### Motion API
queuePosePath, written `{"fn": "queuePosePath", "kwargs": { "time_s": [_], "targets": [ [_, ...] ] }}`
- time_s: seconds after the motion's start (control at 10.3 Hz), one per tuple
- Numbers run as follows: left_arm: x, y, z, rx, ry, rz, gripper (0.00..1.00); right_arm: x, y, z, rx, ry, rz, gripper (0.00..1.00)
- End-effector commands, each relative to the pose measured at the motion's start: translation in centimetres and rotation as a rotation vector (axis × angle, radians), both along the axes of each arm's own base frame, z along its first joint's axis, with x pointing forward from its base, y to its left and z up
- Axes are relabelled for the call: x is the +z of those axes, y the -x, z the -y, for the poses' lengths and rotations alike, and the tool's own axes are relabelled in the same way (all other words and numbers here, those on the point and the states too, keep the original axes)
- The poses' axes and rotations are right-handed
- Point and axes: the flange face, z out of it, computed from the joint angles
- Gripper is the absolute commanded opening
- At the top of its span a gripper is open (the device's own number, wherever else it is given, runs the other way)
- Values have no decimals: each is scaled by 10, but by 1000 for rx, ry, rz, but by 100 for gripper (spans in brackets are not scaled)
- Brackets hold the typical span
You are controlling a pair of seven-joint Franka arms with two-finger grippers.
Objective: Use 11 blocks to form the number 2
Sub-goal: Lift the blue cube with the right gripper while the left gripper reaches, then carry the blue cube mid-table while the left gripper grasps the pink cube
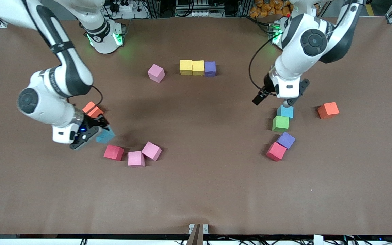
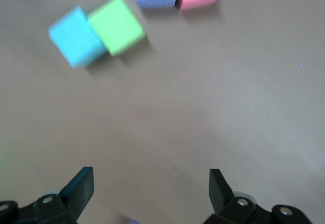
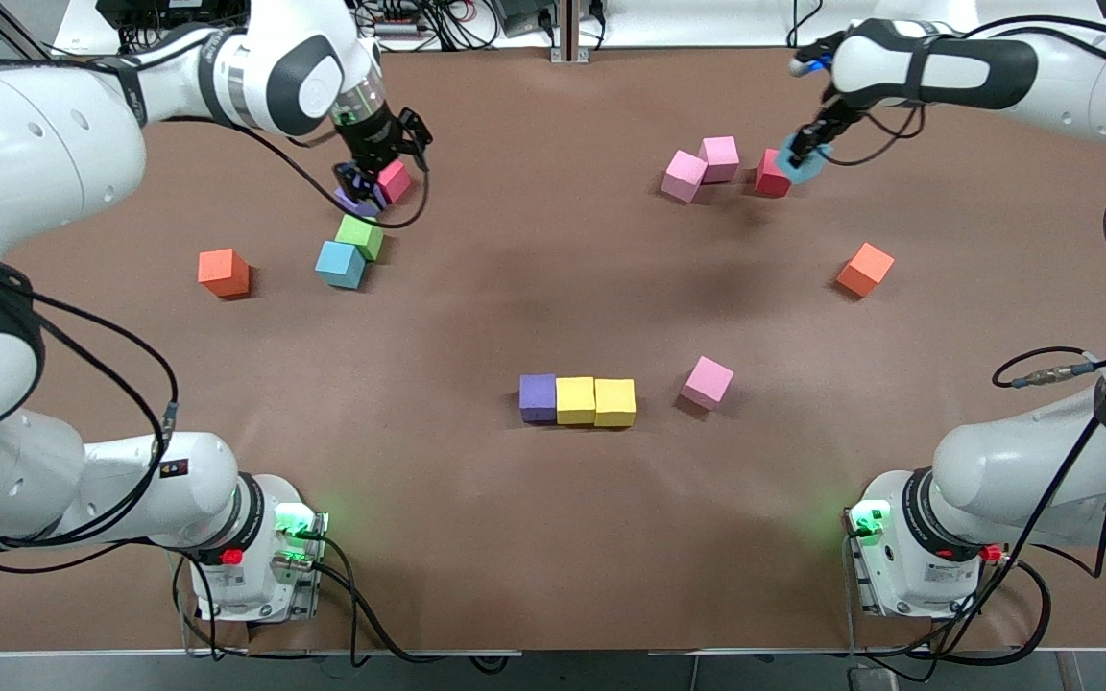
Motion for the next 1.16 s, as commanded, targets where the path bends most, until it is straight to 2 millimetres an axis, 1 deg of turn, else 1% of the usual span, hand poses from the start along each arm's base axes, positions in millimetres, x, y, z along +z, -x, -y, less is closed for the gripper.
{"fn": "queuePosePath", "kwargs": {
  "time_s": [0.0,0.1,0.19,0.39,0.48,0.58,0.68,0.78,0.87,0.97,1.07],
  "targets": [
    [-9,-29,-13,-176,-49,13,100,12,26,-68,-137,-7,-26,36],
    [-15,-43,-18,-223,-54,16,100,14,40,-109,-176,-3,-27,36],
    [-22,-57,-25,-269,-63,17,100,15,54,-145,-228,-9,-21,36],
    [-42,-83,-41,-378,-95,16,100,11,88,-212,-318,-22,-34,36],
    [-51,-91,-43,-430,-101,12,100,6,110,-245,-363,-3,-40,35],
    [-59,-100,-44,-474,-97,11,100,-8,132,-278,-399,32,-36,35],
    [-66,-110,-45,-515,-100,15,100,-16,149,-313,-432,49,-21,35],
    [-74,-113,-45,-563,-121,14,100,-29,160,-339,-472,68,-10,35],
    [-79,-117,-46,-613,-154,20,100,-39,173,-366,-507,75,-19,35],
    [-86,-120,-46,-655,-168,18,100,-46,184,-389,-535,73,-32,35],
    [-88,-123,-45,-690,-161,20,100,-54,193,-403,-538,76,-43,35]
  ]
}}
